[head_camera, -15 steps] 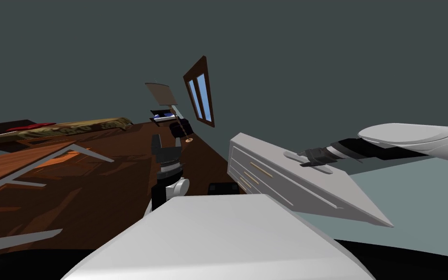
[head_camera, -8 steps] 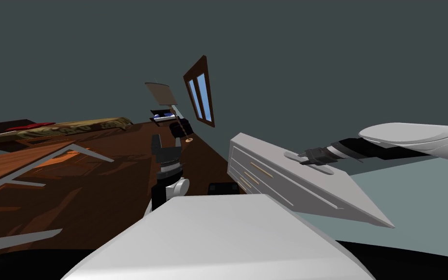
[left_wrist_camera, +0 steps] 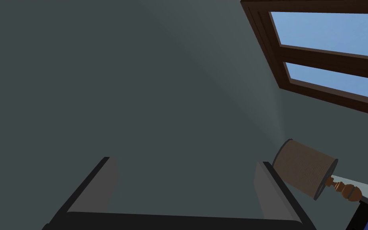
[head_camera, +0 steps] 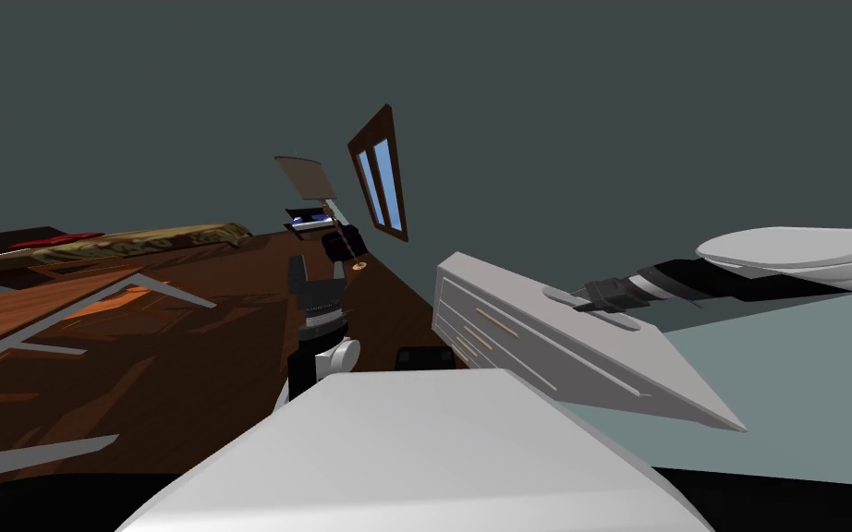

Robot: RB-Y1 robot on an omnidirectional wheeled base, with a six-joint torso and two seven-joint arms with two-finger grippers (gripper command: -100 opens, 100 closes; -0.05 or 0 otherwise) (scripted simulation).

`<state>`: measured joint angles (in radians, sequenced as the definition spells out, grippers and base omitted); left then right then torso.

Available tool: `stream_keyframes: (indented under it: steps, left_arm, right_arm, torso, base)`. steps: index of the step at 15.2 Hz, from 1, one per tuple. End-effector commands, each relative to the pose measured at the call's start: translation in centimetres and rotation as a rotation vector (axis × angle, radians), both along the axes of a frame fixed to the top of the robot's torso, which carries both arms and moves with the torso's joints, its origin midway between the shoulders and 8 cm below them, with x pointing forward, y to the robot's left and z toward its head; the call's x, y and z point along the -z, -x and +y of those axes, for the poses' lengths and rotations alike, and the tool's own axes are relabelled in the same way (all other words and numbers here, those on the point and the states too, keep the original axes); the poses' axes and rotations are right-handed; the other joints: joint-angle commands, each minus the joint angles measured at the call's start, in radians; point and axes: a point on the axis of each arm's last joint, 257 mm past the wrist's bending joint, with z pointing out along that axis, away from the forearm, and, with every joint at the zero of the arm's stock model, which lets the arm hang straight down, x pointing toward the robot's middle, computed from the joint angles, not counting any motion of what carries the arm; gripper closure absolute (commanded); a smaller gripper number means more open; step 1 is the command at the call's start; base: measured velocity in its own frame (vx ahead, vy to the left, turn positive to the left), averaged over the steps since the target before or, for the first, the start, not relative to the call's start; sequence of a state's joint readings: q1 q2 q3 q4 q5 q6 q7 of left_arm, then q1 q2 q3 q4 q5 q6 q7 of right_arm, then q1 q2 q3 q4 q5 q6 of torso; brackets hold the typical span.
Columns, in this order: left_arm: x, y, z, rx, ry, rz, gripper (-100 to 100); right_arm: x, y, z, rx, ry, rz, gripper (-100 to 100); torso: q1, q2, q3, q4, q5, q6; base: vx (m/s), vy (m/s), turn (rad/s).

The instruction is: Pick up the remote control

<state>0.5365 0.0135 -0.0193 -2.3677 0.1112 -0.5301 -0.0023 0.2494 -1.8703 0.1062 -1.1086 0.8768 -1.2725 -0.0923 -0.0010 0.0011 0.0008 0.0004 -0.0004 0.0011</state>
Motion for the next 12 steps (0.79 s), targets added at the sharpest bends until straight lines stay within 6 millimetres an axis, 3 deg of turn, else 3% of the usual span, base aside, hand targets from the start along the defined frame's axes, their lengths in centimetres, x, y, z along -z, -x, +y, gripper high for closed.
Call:
stream_keyframes:
  steps: [1, 7, 11, 12]
  left_arm:
    - [0.0, 0.0, 0.0, 0.0, 0.0, 0.0, 0]
    - [0.0, 0.0, 0.0, 0.0, 0.0, 0.0, 0]
    - [0.0, 0.0, 0.0, 0.0, 0.0, 0.0, 0]
    - [0.0, 0.0, 0.0, 0.0, 0.0, 0.0, 0]
  right_arm:
    - [-0.9, -0.6, 0.2, -0.006, 0.001, -0.02, 100]
    - [-0.4, 0.2, -0.1, 0.002, 0.002, 0.004, 100]
    - [-0.7, 0.1, 0.0, 0.001, 0.002, 0.005, 100]
    - [-1.5, -0.8, 0.4, -0.01, 0.001, -0.016, 100]
  torso:
    - [0.0, 0.0, 0.0, 0.0, 0.0, 0.0]
    - [0.001, 0.0, 0.0, 0.001, 0.001, -0.001]
    - [0.001, 0.0, 0.0, 0.0, 0.001, -0.001]
    - [0.001, 0.0, 0.0, 0.0, 0.001, -0.001]
  base:
    - [-0.003, -0.001, -0.01]
    - [-0.003, -0.005, -0.002]
    - [-0.001, -0.002, -0.001]
    - [0.0, 0.0, 0.0]
